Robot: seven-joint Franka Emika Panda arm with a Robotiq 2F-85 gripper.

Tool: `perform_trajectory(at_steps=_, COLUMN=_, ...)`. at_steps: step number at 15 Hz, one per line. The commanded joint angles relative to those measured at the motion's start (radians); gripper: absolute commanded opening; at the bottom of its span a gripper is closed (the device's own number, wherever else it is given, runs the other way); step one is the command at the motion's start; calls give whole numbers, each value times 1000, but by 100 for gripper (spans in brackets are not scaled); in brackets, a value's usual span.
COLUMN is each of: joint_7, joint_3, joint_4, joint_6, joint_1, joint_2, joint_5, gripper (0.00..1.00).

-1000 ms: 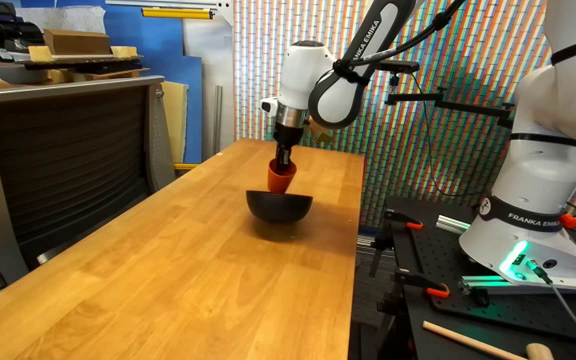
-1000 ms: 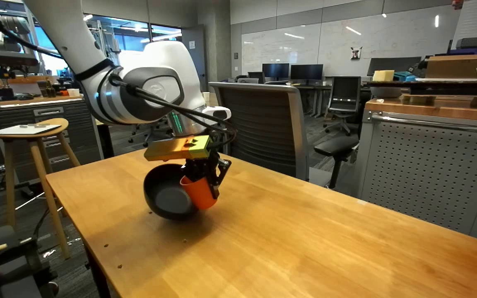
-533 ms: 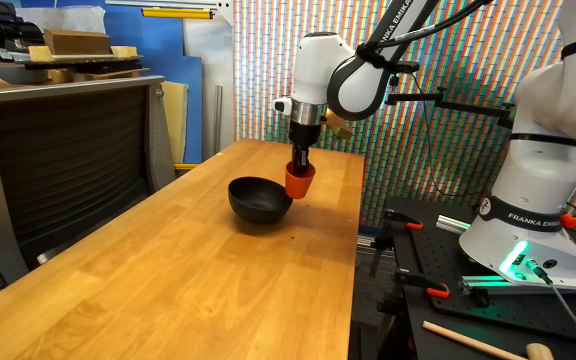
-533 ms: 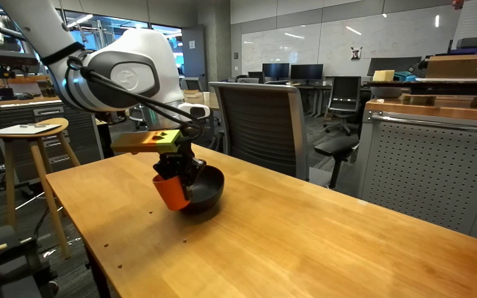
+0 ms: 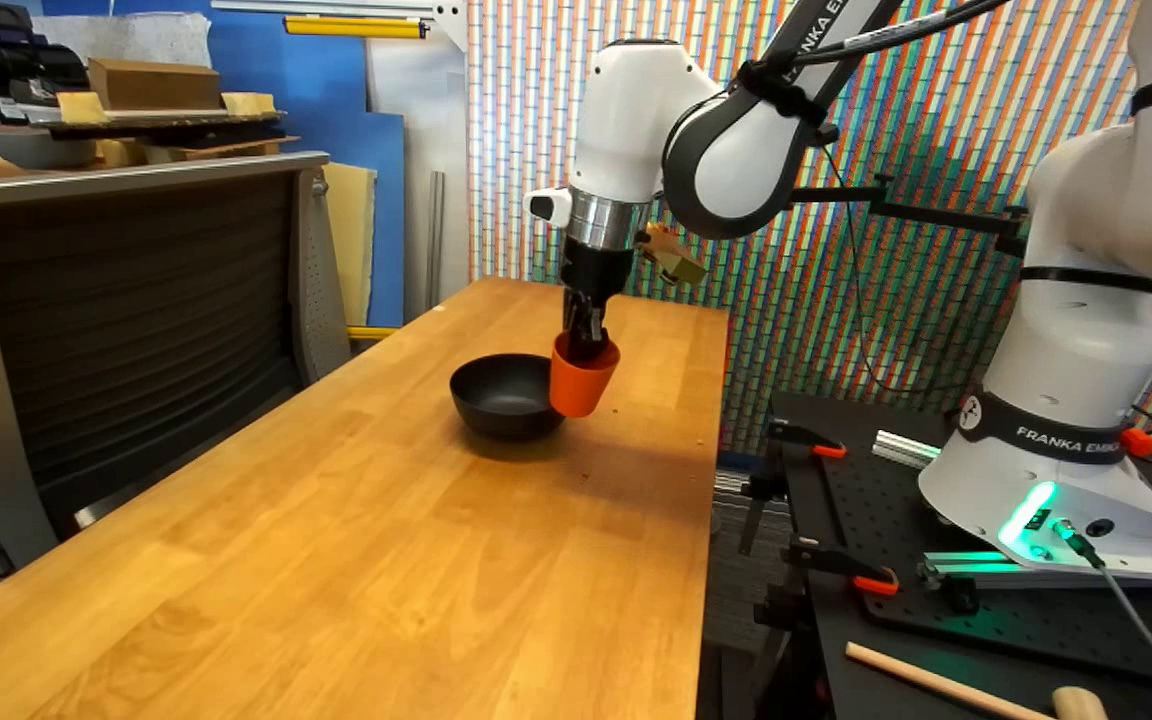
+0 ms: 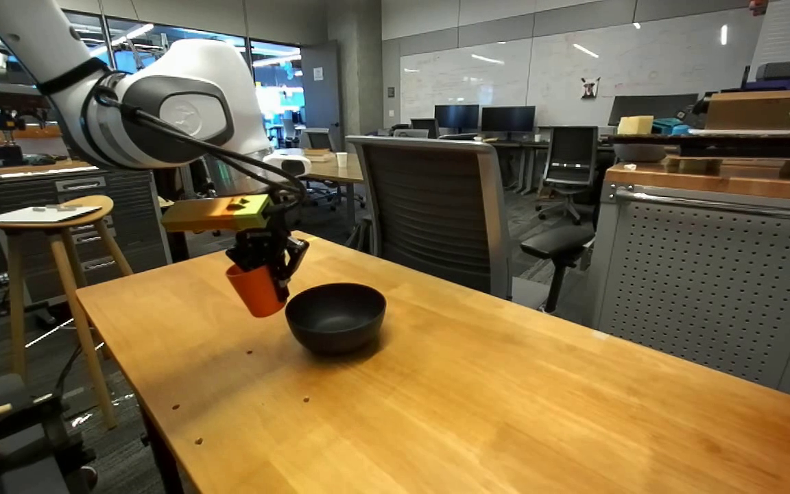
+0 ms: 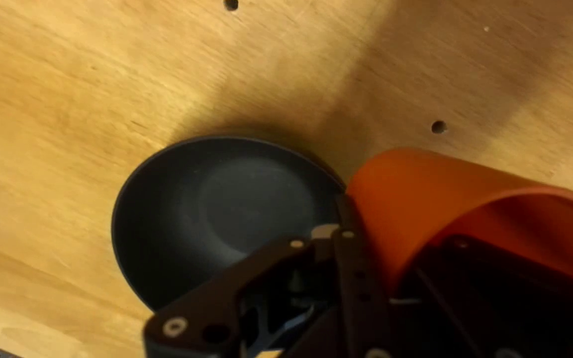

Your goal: Put the cup in the bowl

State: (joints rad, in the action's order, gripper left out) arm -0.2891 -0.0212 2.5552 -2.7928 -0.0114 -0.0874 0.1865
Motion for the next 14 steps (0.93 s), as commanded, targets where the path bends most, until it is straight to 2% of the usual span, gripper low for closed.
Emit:
perform_trajectory(at_steps=1, joint_7=8, joint_3=-21, joint_4=-45, joint_6=20, joint_1=-13, joint_2=12, joint_5=-18, gripper=5)
perform_trajectory(at_steps=6, joint_7=64, joint_3=-12, joint_4=-142, joint_6=9, joint_1=-22, joint_2=-29, joint_5=33, gripper=5)
perform_trajectory(at_steps=12, joint_7=258, joint_3=79, joint_4=-224, joint_6=-69, joint_1=-39, joint_2=-153, joint_5=329, gripper=5)
perform_trajectory(at_steps=14, joint_7=307, joint_3=105, joint_4=-250, joint_6=-66, joint_1=-43, joint_2=-202, joint_5=384, gripper=5)
